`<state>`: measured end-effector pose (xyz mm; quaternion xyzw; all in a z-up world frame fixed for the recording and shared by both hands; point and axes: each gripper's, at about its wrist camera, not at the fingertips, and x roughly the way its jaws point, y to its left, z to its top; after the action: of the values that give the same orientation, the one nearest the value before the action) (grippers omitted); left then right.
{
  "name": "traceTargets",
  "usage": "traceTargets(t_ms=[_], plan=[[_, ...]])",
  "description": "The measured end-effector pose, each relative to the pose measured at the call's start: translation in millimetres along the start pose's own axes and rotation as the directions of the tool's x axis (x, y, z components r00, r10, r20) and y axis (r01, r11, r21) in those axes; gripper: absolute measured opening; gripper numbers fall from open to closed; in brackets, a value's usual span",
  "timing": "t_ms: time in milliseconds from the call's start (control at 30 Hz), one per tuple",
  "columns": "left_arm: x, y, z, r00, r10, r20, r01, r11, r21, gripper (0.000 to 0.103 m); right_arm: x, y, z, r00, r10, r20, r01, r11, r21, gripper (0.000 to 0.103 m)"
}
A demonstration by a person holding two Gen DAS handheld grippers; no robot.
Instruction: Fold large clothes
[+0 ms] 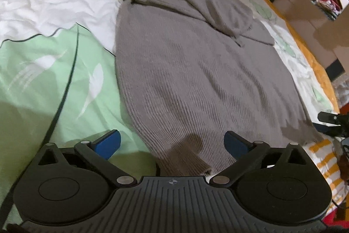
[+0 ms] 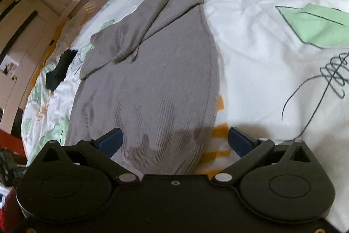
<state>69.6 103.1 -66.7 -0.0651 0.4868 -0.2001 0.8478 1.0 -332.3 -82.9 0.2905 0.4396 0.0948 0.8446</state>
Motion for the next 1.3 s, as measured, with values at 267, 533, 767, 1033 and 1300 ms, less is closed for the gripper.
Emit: traceTargets(t_ms=[267,533,767,1033,1300], plan=[[18.4,-1.7,1.4,0.998,-0.004,-0.059,0.004,1.000,0.007,0.103,4.6,8.6,-16.3,0.999,0.017,-0.035,-0.020,0.996,-0.085,0.103],[22.7,-4.2,3.3,0.999,0.001,-0.053,-0.002,1.000,-0.008,0.102,19.6,-4.0,-9.1,0.991,0.100,-0.086,-0.103,0.994,-0.030,0.103],[14.3,-6.4,-0.3,0.996,-0.060,-0.061,0.058,0.998,-0.023,0.102,17.8,-5.1,-10.5,0.987,0.131,-0.088,-0.133,0.991,-0.016,0.103],[4.0,-0.9,-8.9,0.994,-0.109,-0.013,0.108,0.989,-0.101,0.062,14.2,-2.5,-11.4,0.985,0.145,-0.092,-0.147,0.989,-0.018,0.103],[1.9,7.2,-6.0,0.995,-0.102,0.021,0.104,0.982,-0.159,0.007,9.6,-3.8,-12.8,0.986,0.135,-0.096,-0.135,0.991,0.002,0.051]])
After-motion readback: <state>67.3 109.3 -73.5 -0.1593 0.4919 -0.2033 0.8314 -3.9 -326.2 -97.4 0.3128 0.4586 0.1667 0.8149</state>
